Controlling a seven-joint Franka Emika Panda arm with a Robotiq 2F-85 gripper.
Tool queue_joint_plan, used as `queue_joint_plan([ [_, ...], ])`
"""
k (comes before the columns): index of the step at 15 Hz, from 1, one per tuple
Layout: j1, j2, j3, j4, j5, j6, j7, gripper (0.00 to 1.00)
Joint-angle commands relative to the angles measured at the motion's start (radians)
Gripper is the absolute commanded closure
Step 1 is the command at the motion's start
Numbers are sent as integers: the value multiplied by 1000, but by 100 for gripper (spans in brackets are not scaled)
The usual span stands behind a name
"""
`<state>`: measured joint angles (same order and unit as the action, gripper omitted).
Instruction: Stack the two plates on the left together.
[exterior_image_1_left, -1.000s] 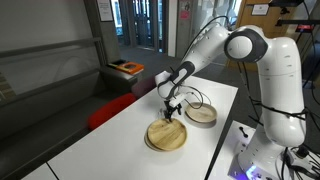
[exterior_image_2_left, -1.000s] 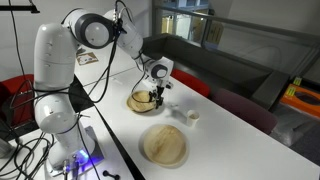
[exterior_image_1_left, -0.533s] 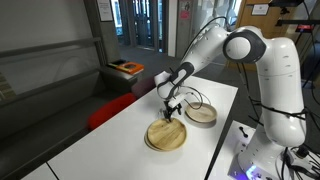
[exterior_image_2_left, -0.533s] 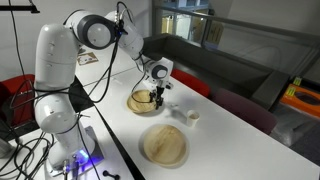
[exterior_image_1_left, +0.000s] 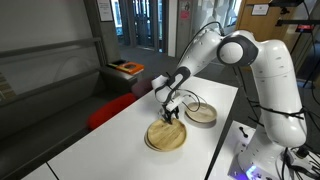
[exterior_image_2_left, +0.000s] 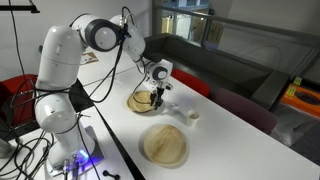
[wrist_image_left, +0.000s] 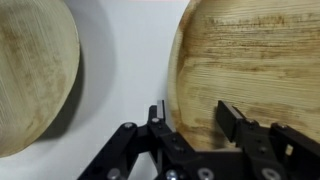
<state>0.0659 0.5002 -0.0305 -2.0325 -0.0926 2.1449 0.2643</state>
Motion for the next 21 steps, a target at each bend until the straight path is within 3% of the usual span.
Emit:
queue_joint_plan([
  [1, 21, 21, -16, 37, -23, -14, 22, 37],
  [3, 25, 29, -16, 46, -26, -16, 22, 40],
  [4, 27, 32, -16, 50, -27, -17, 24, 57],
  [9, 50, 49, -17, 70, -51, -25, 28, 88],
  [11, 58, 47, -17, 74, -58, -28, 30, 84],
  [12, 62, 46, -17, 77, -62, -29, 30, 87],
  [14, 67, 46, -16, 83, -68, -30, 31, 80],
  [15, 69, 46, -16, 86, -70, -32, 31, 65],
  [21, 75, 48, -19, 77, -88, -26, 52, 21],
])
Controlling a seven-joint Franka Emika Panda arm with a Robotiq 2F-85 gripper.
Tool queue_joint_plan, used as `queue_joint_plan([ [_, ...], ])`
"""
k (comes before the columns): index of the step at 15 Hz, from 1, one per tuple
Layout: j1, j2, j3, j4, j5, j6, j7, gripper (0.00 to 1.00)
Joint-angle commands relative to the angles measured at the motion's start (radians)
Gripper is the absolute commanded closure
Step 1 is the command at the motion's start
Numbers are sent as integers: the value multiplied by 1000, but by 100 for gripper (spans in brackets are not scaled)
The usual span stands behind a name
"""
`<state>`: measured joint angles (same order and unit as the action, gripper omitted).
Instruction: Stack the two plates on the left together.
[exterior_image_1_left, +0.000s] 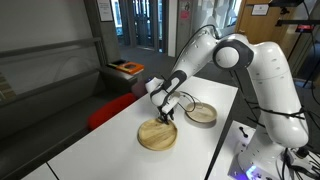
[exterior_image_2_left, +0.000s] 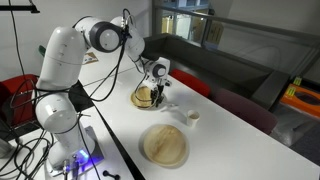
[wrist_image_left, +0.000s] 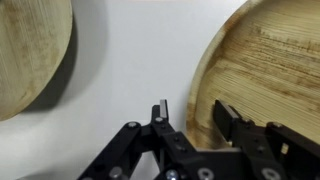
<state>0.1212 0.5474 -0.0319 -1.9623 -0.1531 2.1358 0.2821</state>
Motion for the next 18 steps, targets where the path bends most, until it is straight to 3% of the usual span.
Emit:
queue_joint_plan([
  [1, 20, 3, -18, 7, -29, -16, 37, 12],
  [3, 23, 9, -17, 7, -30, -16, 45, 1],
  [4, 24, 12, -17, 6, -29, -17, 48, 23],
  [5, 27, 16, -17, 6, -30, -18, 52, 37],
  [6, 29, 18, -17, 7, -30, -19, 54, 37],
  [14, 38, 17, -17, 15, -20, -26, 82, 97],
  [18, 48, 19, -15, 30, -22, -25, 100, 96],
])
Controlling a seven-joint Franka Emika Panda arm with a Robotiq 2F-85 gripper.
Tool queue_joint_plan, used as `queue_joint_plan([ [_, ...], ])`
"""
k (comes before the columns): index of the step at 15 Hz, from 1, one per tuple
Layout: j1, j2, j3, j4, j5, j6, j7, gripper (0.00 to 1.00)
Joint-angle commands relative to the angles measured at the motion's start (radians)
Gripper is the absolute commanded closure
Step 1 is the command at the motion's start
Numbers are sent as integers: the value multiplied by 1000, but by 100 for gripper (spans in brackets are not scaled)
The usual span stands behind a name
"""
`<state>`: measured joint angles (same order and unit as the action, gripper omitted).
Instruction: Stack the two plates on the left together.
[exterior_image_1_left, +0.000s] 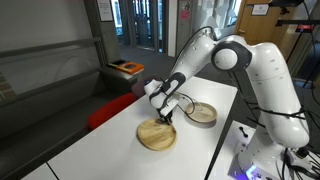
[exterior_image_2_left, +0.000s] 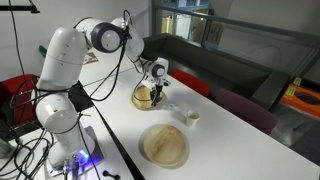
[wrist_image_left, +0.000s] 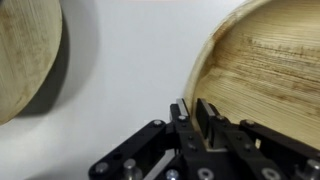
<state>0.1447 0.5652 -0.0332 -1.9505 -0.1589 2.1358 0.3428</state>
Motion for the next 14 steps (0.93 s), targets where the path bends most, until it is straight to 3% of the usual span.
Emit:
queue_joint_plan([
  [1, 26, 1, -13, 20, -16, -24, 40, 97],
  [14, 91, 28, -10, 51, -34, -27, 100, 96],
])
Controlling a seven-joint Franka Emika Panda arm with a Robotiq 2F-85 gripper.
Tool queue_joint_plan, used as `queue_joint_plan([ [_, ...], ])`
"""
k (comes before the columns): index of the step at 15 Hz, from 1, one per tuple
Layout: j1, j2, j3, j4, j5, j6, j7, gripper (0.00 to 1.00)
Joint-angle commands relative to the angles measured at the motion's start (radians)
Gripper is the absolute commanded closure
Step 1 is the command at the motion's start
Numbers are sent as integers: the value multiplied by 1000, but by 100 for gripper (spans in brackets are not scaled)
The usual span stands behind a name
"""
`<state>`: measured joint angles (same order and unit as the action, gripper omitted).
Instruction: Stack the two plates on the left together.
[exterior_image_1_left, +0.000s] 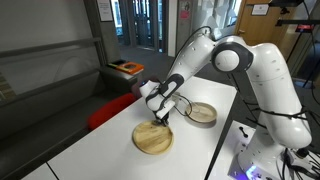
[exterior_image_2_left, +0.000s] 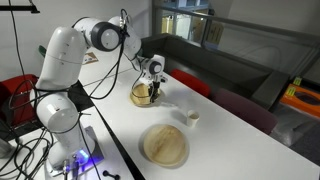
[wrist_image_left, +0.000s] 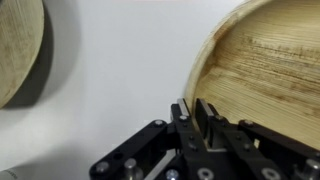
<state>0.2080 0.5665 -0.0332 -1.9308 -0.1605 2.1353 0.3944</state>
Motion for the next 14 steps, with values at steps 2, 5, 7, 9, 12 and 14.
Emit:
queue_joint_plan([
  [2, 43, 30, -8, 32, -38, -23, 58, 96],
  [5, 66, 35, -6, 35, -57, -27, 73, 96],
  [7, 80, 36, -4, 35, -67, -26, 79, 96],
  [9, 92, 35, -1, 33, -74, -25, 79, 96],
  [12, 105, 32, 2, 30, -81, -21, 77, 96],
  [14, 113, 32, 5, 30, -84, -20, 76, 96],
])
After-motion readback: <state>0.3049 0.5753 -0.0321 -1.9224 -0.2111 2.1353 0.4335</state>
